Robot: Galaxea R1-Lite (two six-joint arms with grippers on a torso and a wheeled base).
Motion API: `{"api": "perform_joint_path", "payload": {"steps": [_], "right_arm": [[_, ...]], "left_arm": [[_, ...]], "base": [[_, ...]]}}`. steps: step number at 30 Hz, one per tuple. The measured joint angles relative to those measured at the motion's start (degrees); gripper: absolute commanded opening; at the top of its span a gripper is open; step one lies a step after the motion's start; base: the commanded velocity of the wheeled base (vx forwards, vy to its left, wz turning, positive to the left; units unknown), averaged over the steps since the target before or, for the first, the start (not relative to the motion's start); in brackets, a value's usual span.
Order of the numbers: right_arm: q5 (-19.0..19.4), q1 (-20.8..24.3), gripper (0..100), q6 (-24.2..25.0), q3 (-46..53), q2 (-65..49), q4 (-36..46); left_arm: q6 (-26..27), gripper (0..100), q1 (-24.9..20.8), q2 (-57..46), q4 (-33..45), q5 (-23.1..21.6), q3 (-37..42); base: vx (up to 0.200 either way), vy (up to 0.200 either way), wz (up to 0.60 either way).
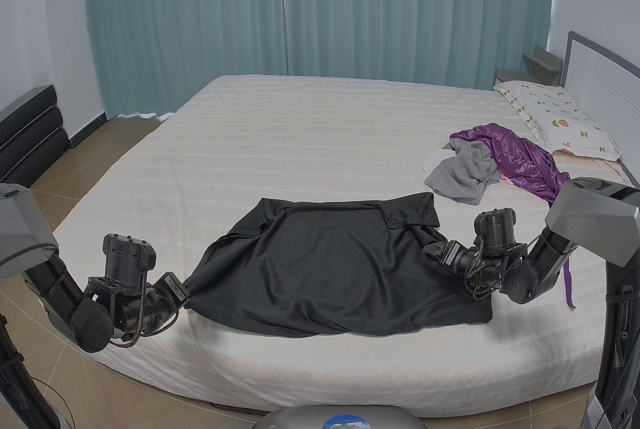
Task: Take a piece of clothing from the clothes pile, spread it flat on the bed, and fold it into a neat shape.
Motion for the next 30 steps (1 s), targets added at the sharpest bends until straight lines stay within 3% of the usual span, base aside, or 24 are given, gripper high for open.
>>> {"api": "perform_joint_path", "payload": {"steps": [12, 30], "right_arm": [[0.9, -4.0, 100, 0.5, 2.8, -2.6, -1.1], [8.7, -7.5, 100, 0.5, 31.6, -17.5, -3.3]], "left_arm": [[0.0, 0, 0.0, 0.0, -0.3, -0.1, 0.0], [0.0, 0, -0.3, -0.2, -0.3, 0.0, 0.1]], "base": [[0.000, 0.000, 0.00], [0.000, 0.000, 0.00]]}}
